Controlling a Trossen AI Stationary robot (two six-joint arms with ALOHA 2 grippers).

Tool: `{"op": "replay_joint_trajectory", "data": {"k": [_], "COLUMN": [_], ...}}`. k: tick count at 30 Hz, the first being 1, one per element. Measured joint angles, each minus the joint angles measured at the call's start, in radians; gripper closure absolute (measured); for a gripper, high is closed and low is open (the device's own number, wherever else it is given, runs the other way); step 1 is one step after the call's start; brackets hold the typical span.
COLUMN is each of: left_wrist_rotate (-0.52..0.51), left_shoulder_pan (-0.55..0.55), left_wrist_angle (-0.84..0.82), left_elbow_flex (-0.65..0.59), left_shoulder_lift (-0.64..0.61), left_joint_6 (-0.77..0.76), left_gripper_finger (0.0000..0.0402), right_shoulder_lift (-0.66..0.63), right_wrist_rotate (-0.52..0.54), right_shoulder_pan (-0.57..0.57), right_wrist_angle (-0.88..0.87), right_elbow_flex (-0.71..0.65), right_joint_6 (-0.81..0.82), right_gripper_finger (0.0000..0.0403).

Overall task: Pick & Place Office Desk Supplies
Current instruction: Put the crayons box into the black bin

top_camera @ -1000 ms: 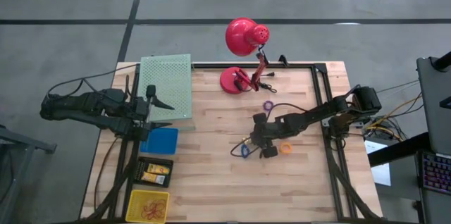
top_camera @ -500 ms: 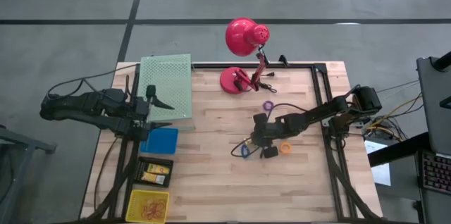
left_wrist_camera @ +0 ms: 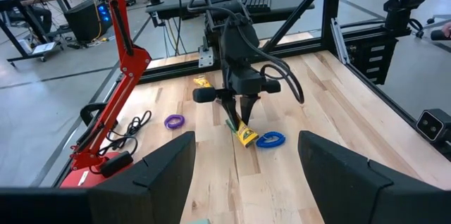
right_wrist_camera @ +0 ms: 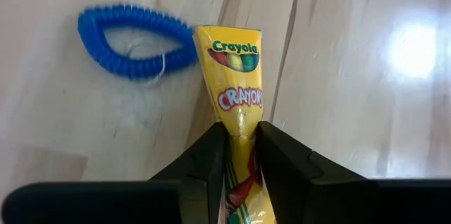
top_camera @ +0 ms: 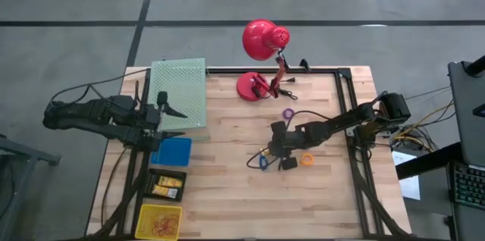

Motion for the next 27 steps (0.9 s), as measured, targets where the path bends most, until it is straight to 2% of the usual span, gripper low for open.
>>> {"op": "replay_joint_trajectory", "data": {"k": [7, 17, 24, 27], "left_wrist_rotate": [0.0, 0.0, 0.0, 0.0], "left_shoulder_pan": [0.0, 0.0, 0.0, -0.001], "left_wrist_angle": [0.0, 0.0, 0.0, 0.0], "left_elbow_flex": [0.0, 0.0, 0.0, 0.0], "left_shoulder_lift": [0.0, 0.0, 0.0, 0.0], "left_joint_6": [0.0, 0.0, 0.0, 0.0], "left_gripper_finger": [0.0145, 0.0145, 0.0145, 0.0145], "right_shoulder_lift": [0.0, 0.0, 0.0, 0.0], "right_wrist_rotate": [0.0, -0.005, -0.118, -0.123], "right_shoulder_pan": [0.0, 0.006, 0.01, 0.023], "right_wrist_angle": [0.001, 0.002, 0.005, 0.02], "right_elbow_flex": [0.052, 0.189, 0.326, 0.367], "right_joint_6": [0.01, 0.228, 0.383, 0.388], "right_gripper_finger": [0.033, 0.0328, 0.0334, 0.0332]}}
